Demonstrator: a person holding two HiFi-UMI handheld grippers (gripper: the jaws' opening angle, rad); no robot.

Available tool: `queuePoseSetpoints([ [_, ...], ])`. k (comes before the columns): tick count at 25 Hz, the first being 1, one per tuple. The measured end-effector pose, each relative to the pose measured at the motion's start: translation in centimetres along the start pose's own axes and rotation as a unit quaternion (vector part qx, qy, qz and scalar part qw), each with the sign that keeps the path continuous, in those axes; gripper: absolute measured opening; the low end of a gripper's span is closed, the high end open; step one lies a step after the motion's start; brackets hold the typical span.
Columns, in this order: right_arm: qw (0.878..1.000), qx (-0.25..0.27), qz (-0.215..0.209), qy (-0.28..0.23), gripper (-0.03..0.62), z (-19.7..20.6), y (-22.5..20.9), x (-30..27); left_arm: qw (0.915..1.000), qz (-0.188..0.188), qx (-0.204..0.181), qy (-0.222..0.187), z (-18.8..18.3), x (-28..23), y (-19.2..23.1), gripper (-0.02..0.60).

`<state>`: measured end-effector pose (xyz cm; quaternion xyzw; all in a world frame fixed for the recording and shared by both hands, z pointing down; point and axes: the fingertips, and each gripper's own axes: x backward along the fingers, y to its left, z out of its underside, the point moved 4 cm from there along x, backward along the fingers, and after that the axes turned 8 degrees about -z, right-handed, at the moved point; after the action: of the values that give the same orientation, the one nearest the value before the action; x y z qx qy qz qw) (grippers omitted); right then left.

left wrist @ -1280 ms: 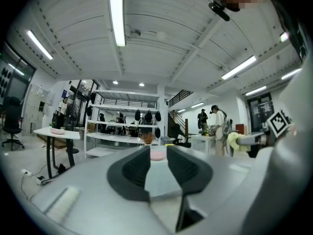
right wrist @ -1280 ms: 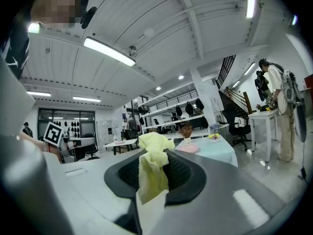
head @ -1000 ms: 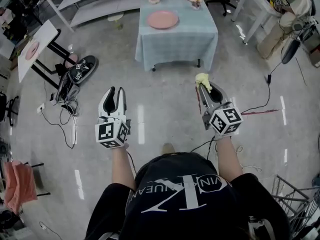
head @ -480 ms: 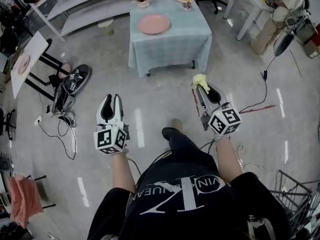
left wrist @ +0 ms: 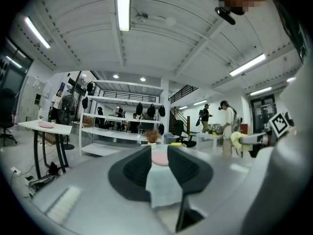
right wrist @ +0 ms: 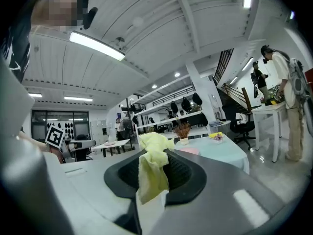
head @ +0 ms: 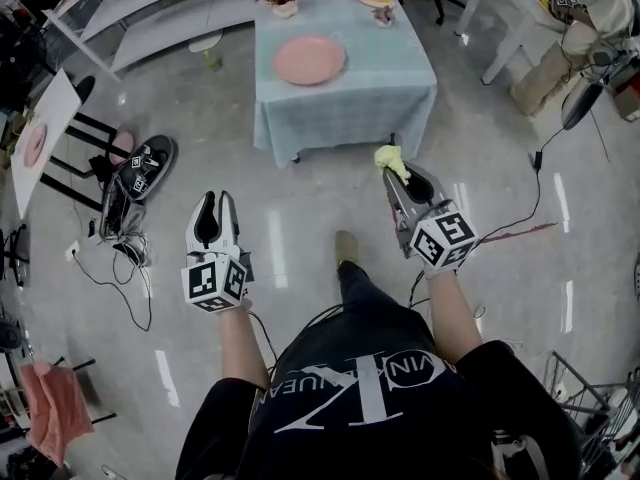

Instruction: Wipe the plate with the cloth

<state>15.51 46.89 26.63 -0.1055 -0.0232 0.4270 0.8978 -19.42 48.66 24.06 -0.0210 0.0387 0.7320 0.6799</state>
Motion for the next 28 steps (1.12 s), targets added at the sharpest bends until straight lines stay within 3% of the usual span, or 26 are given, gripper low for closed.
queuePoseSetpoints([
  [16, 0.997, -0.013, -0.039, 0.066, 0.091, -0.5, -13.8, -16.7, 0.9989, -0.011, 0.008, 0.046, 1.2, -20.5, -0.7, 0.000],
  [28, 0.994, -0.035, -0.055, 0.089, 0.092, 0.7, -18.2, -22.6, 0.9959, -0.006, 0.011, 0.090, 3.7, -26.4, -1.7, 0.000],
])
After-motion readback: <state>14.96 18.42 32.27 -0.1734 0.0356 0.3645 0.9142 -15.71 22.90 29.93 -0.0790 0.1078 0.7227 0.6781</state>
